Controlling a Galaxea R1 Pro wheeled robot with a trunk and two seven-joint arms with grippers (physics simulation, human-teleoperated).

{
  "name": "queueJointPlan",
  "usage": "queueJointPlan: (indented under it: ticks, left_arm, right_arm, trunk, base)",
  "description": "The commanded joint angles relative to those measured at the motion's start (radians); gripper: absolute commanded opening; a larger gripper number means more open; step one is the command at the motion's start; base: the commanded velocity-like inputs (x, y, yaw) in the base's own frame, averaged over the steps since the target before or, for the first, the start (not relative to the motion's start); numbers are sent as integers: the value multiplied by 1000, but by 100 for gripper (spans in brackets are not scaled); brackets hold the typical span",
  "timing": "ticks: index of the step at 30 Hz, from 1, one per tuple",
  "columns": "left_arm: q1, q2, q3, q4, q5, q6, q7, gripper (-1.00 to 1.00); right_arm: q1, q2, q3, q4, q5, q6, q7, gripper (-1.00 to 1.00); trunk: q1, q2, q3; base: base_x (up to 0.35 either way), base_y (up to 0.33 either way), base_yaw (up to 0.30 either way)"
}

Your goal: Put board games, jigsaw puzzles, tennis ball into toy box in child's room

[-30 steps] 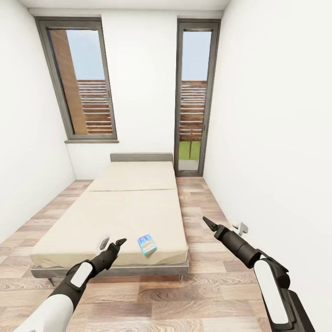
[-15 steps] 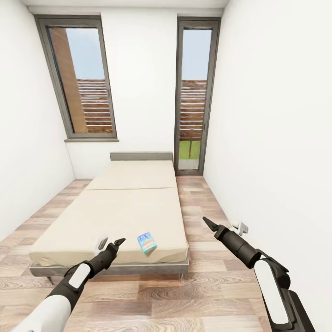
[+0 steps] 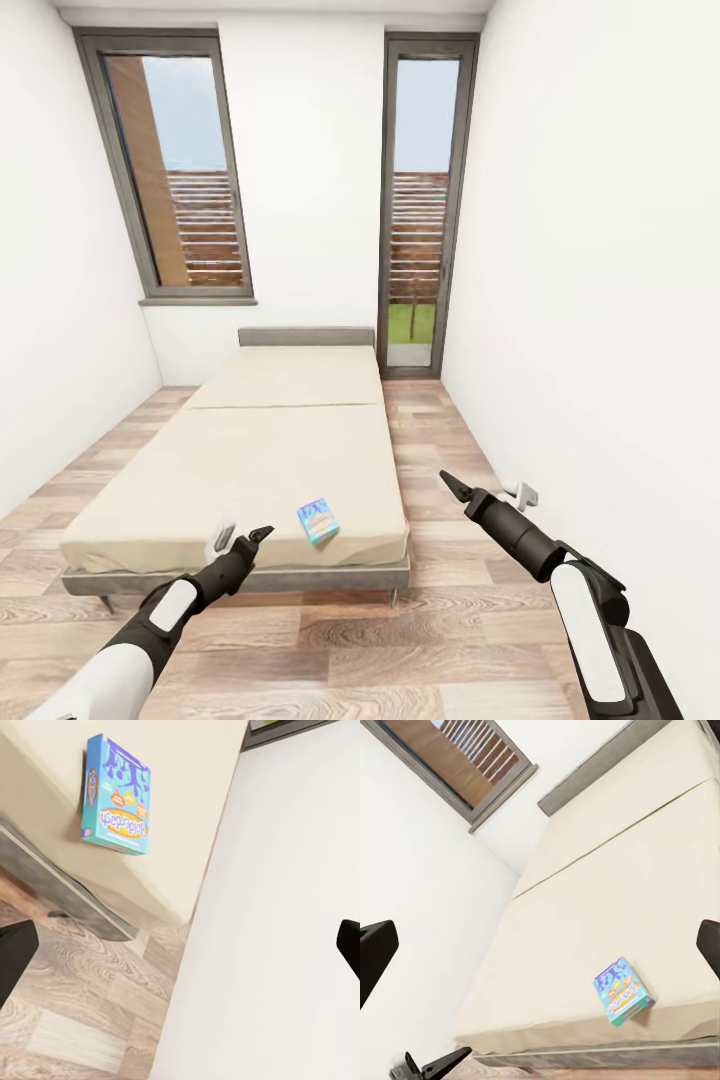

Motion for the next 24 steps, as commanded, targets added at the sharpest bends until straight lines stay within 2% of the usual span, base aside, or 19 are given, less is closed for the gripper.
queueJointPlan:
  ticks: [1,24]
  left_arm:
    - [-1,0,6,0,5,9,-2,100]
    - [-1,-6,4,0,5,9,-2,100]
  right_arm:
    - [-1,1,-3,0,-4,8,3,100]
    - [-1,0,-4,20,-2,8,3,100]
  trunk:
    - [4,-8,-4]
    - [92,-169,-76]
  base:
    - [0,0,0]
    - [0,0,0]
